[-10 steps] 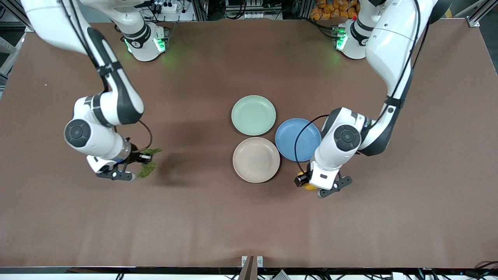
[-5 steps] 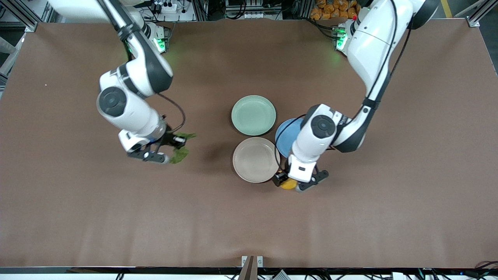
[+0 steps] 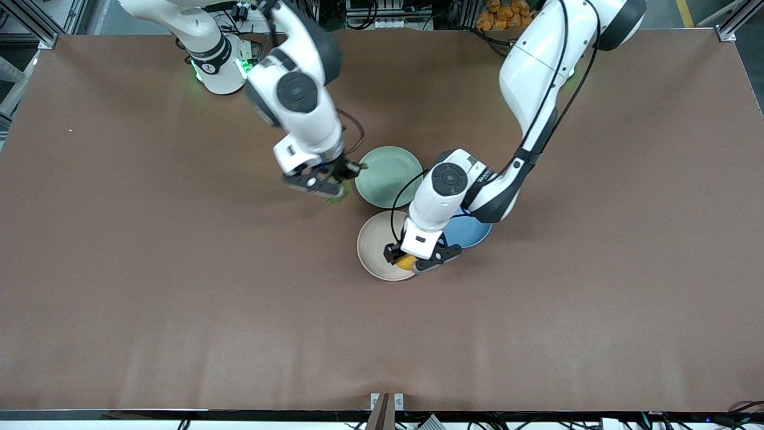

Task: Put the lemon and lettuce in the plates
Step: 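Carry the lemon to the cream plate while the right gripper carries lettuce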

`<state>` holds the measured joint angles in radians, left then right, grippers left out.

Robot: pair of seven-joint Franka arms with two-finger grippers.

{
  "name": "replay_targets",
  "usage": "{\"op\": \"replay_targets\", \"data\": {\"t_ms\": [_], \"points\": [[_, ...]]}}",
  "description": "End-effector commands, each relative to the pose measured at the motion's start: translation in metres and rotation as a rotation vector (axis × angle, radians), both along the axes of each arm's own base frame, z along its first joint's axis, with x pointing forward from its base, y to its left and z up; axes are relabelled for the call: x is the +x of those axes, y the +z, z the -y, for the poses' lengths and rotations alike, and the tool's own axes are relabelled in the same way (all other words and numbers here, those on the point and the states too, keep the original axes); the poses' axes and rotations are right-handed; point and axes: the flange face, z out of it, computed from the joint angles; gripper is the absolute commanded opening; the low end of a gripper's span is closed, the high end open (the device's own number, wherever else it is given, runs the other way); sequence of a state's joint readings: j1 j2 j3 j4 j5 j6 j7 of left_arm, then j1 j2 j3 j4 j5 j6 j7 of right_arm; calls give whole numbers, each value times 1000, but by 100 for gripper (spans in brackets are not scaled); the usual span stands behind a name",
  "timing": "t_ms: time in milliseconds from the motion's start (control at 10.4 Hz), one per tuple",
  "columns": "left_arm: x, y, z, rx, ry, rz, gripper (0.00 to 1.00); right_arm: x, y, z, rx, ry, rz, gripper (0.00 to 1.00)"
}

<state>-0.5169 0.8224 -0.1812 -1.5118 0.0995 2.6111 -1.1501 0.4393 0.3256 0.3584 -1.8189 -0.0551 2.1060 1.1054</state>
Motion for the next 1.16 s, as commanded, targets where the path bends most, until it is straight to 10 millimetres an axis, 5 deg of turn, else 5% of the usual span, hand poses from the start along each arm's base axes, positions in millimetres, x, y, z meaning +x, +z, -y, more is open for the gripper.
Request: {"op": "replay_targets", "data": {"t_ms": [0, 96, 193, 482, 579, 675, 772, 1061], "points": [[-2, -2, 10, -2, 10, 18, 0, -42, -21, -37, -44, -30, -16, 0], [-2, -3, 9, 2, 9, 19, 64, -53, -31, -48, -54, -60, -24, 0], [-4, -5, 9, 15, -6, 18, 100, -57, -41, -56, -47, -89, -25, 0], [6, 6, -1, 13, 13, 25, 100, -53, -91, -78, 21, -152, 25, 0], [15, 14, -12, 19, 28, 24, 100, -50, -103, -81, 19, -156, 27, 8], [23, 18, -23, 27, 44, 18, 100, -44, -108, -81, 15, -163, 29, 48], [29, 31, -31, 29, 56, 23, 100, -41, -109, -79, 13, -178, 33, 99], [51, 67, -63, 35, 105, 33, 100, -37, -87, -81, 25, -174, 59, 100]]}}
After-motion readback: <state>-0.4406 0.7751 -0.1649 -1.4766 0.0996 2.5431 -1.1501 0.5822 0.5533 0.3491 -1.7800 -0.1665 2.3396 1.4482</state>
